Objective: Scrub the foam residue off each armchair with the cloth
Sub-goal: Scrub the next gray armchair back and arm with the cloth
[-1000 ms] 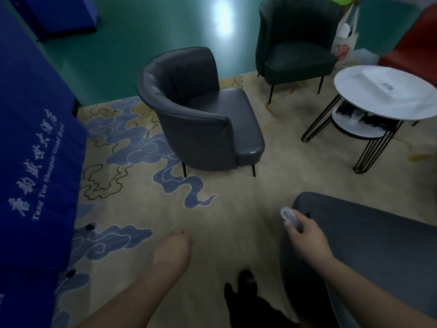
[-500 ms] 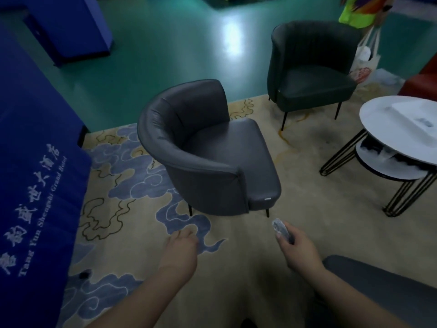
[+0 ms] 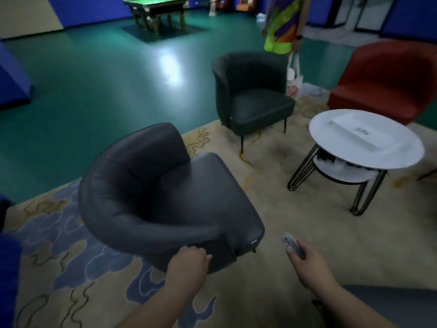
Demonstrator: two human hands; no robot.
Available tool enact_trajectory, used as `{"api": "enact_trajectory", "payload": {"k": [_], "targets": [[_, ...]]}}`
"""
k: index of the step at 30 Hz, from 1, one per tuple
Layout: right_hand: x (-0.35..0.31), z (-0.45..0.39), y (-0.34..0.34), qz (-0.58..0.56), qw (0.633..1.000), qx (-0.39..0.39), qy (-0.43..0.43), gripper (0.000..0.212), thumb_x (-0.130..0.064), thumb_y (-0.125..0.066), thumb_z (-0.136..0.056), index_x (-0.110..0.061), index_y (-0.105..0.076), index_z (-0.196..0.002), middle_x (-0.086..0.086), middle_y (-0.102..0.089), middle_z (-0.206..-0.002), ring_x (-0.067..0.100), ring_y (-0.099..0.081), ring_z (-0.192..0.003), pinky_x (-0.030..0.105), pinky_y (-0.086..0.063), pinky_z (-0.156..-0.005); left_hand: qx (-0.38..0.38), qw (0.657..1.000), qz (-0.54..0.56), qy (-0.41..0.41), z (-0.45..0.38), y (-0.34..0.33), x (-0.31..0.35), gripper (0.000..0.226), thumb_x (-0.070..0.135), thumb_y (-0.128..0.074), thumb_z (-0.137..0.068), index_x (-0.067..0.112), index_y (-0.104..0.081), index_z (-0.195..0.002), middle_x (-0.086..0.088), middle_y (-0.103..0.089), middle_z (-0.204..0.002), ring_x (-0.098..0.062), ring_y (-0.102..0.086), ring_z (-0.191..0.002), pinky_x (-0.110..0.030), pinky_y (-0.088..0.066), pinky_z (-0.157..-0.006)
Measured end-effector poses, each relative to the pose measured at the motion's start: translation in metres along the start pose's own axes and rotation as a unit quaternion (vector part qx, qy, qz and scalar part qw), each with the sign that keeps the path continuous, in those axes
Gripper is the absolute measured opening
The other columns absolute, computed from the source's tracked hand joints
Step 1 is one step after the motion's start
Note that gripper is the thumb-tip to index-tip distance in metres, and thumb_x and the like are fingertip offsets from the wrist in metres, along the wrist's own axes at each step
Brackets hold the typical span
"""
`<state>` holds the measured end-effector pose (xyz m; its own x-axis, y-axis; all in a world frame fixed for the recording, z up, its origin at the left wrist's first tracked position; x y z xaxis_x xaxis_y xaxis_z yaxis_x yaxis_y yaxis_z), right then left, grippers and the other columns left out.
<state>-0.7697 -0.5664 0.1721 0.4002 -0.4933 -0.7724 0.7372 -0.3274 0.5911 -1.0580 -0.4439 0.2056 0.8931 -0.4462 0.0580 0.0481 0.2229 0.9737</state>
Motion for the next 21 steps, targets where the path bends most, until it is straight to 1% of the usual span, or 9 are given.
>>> {"api": "enact_trajectory", "payload": {"k": [3, 6, 9, 13, 17, 19, 21], "targets": [[0.006, -0.012, 0.021, -0.001, 0.999, 0.043, -0.030, 0.038, -0.030, -0.061, -0.090, -0.027, -0.059, -0.128, -0.002, -0.064, -0.122, 0.015, -0.058, -0.113, 0.033, -0.045, -0.099, 0.028, 0.997, -0.010, -0.065, -0.041, 0.018, 0.023, 0.038, 0.044, -0.029, -0.101, 0.022, -0.060, -0.098, 0.003, -0.060, -0.101, -0.016, -0.049, -0.102, -0.027, -0.039, -0.084], [0.017, -0.018, 0.047, -0.003, 0.995, 0.085, -0.051, 0.037, -0.028, -0.060, -0.091, -0.026, -0.059, -0.128, -0.001, -0.064, -0.121, 0.016, -0.059, -0.111, 0.033, -0.046, -0.097, 0.005, 0.994, -0.017, -0.110, -0.074, 0.025, 0.055, 0.034, 0.040, -0.030, -0.102, 0.022, -0.059, -0.102, 0.004, -0.056, -0.104, -0.016, -0.046, -0.104, -0.029, -0.042, -0.082], [0.033, -0.026, 0.074, -0.005, 0.990, 0.118, -0.075, 0.038, -0.026, -0.061, -0.091, -0.023, -0.059, -0.128, 0.001, -0.065, -0.120, 0.018, -0.059, -0.112, 0.036, -0.047, -0.097, -0.011, 0.989, -0.020, -0.143, -0.102, 0.026, 0.089, 0.031, 0.039, -0.031, -0.102, 0.024, -0.058, -0.106, 0.005, -0.054, -0.107, -0.016, -0.045, -0.105, -0.029, -0.045, -0.083], [0.062, -0.047, 0.113, -0.004, 0.983, 0.147, -0.110, 0.035, -0.024, -0.060, -0.091, -0.020, -0.061, -0.125, 0.006, -0.067, -0.111, 0.020, -0.062, -0.104, 0.035, -0.049, -0.091, -0.028, 0.983, -0.041, -0.174, -0.145, 0.019, 0.134, 0.032, 0.039, -0.030, -0.102, 0.028, -0.058, -0.113, 0.006, -0.054, -0.113, -0.015, -0.044, -0.109, -0.029, -0.042, -0.084], [0.089, -0.078, 0.155, -0.024, 0.977, 0.164, -0.131, 0.037, -0.024, -0.061, -0.090, -0.025, -0.059, -0.127, 0.006, -0.066, -0.114, 0.019, -0.062, -0.107, 0.037, -0.048, -0.095, -0.046, 0.980, -0.065, -0.184, -0.191, 0.010, 0.180, 0.034, 0.041, -0.028, -0.102, 0.029, -0.056, -0.117, 0.007, -0.053, -0.119, -0.014, -0.043, -0.112, -0.029, -0.040, -0.088], [0.100, -0.096, 0.176, -0.032, 0.975, 0.171, -0.138, 0.038, -0.025, -0.061, -0.090, -0.026, -0.059, -0.128, 0.005, -0.066, -0.115, 0.017, -0.062, -0.108, 0.036, -0.047, -0.097, -0.051, 0.977, -0.076, -0.191, -0.213, 0.011, 0.203, 0.034, 0.042, -0.028, -0.102, 0.029, -0.055, -0.119, 0.007, -0.053, -0.121, -0.014, -0.043, -0.114, -0.029, -0.039, -0.090], [0.109, -0.112, 0.196, -0.036, 0.972, 0.177, -0.151, 0.039, -0.026, -0.060, -0.090, -0.027, -0.058, -0.129, 0.005, -0.065, -0.115, 0.016, -0.062, -0.105, 0.034, -0.048, -0.095, -0.052, 0.973, -0.085, -0.206, -0.234, 0.015, 0.228, 0.034, 0.041, -0.029, -0.102, 0.028, -0.053, -0.123, 0.008, -0.052, -0.124, -0.015, -0.042, -0.117, -0.030, -0.038, -0.092]]}}
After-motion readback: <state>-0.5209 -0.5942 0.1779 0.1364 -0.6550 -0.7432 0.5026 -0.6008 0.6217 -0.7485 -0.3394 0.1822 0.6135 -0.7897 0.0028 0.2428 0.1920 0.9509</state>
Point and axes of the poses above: each hand's wrist, its own z-axis away from the middle knuckle, its own y-axis out of the back of the hand, x = y × z, the point moved 10 cm from there along -z, towards the middle knuckle
